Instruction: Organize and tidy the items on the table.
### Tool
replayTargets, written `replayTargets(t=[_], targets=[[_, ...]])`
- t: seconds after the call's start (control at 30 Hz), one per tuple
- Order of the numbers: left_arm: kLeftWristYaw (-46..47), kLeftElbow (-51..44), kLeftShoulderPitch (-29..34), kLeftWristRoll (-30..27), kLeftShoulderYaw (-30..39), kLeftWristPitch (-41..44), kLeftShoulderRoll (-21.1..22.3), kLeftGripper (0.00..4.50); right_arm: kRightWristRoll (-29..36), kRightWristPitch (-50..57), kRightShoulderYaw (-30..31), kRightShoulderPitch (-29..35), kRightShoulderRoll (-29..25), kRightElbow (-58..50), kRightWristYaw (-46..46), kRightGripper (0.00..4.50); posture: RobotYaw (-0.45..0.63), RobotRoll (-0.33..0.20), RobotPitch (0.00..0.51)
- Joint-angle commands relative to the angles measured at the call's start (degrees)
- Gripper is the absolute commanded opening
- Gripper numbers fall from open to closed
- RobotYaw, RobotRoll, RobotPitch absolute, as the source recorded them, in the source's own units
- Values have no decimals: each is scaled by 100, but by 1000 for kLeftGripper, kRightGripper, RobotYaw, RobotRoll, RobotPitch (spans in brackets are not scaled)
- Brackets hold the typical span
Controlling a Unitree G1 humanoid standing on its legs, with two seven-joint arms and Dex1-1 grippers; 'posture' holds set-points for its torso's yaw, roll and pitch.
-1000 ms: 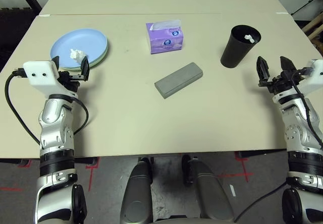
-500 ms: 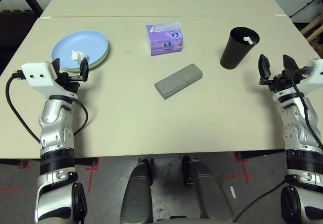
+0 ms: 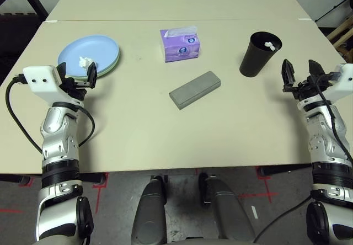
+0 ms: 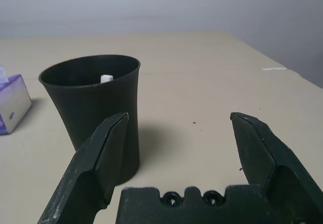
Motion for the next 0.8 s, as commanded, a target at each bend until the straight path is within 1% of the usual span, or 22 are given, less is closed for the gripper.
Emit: replayTargets(t=[0.03, 0.13, 0.27, 0.53, 0.8], targets=[[-35, 121, 120, -61, 25, 15, 8, 4500, -129, -243, 66, -30, -97, 156, 131, 4456, 68, 0, 181], [-28, 70, 157, -110, 29, -1, -67, 4500, -74, -366, -15, -83, -46, 311, 47, 4456, 69, 0, 180], [-58, 95, 153, -138, 16, -2, -55, 4500, -42, -405, 6, -135, -26, 396, 61, 4456, 71, 0, 182], [-107, 98, 156, -132, -3, 44, -30, 4500, 37, -331, -28, 57, -14, 284, 37, 4456, 65, 0, 181], [-175, 169, 142, -135, -9, 33, -26, 4500, 39, -310, 6, 99, -37, 278, 43, 4456, 63, 0, 182]])
